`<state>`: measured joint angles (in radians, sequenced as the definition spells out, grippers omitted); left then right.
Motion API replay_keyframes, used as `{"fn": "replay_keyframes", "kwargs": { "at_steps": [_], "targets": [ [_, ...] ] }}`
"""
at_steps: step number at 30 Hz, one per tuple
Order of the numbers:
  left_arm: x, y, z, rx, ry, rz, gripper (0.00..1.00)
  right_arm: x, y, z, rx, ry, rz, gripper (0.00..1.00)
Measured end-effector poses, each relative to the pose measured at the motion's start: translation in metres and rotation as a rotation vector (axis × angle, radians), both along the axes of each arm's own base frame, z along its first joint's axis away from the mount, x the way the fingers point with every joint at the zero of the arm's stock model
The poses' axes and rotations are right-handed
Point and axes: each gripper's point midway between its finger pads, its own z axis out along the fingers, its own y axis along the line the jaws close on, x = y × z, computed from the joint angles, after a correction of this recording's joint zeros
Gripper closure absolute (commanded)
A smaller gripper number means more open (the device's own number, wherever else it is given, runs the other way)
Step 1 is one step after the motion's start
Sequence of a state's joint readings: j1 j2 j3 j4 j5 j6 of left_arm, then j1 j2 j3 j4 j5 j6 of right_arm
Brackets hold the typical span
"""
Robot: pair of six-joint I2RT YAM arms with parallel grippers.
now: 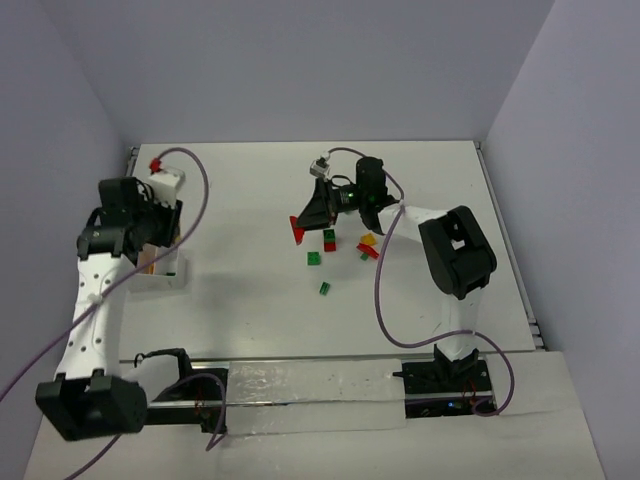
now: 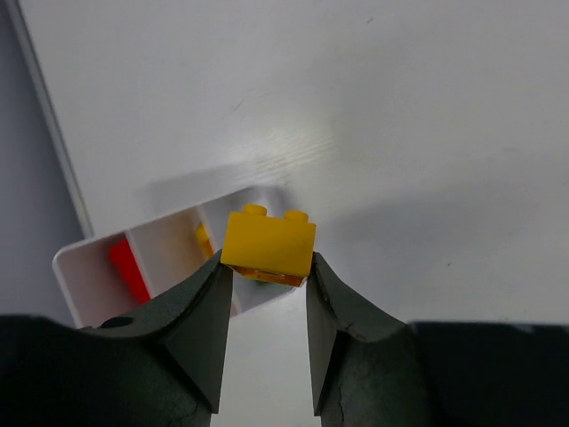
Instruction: Sort the legos into containers by color
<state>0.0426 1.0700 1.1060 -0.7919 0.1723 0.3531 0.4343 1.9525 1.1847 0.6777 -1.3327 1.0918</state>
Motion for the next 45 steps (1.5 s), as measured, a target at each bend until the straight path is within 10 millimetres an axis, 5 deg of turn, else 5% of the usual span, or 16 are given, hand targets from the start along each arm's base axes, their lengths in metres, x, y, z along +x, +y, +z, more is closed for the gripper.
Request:
{"fn": "replay_keyframes", "kwargs": {
  "at_steps": [4, 10, 20, 35, 42, 45],
  "targets": [
    [0.006, 0.044, 0.003, 0.003, 0.103, 0.12, 1.0, -0.002, -0.002, -0.004, -0.019, -0.017, -0.001, 1.0],
    [-0.01, 0.07, -0.009, 0.008, 0.216, 0.176, 1.0, -0.002, -0.002, -0.015, -0.081, -0.066, -0.001, 1.0],
    [-0.016, 0.096, -0.041, 0.024, 0.361, 0.235, 1.0, -0.01, -0.009, -0.029, -0.158, -0.118, -0.004, 1.0],
    [-0.014, 0.108, -0.066, 0.062, 0.447, 0.255, 0.96, -0.012, -0.011, -0.033, -0.17, -0.135, 0.002, 1.0],
    [-0.017, 0.108, -0.082, 0.059, 0.486, 0.253, 0.79, -0.012, -0.011, -0.033, -0.172, -0.135, 0.003, 1.0],
    [-0.015, 0.109, -0.087, 0.061, 0.495, 0.249, 0.59, -0.012, -0.011, -0.034, -0.175, -0.134, 0.003, 1.0]
  ]
}}
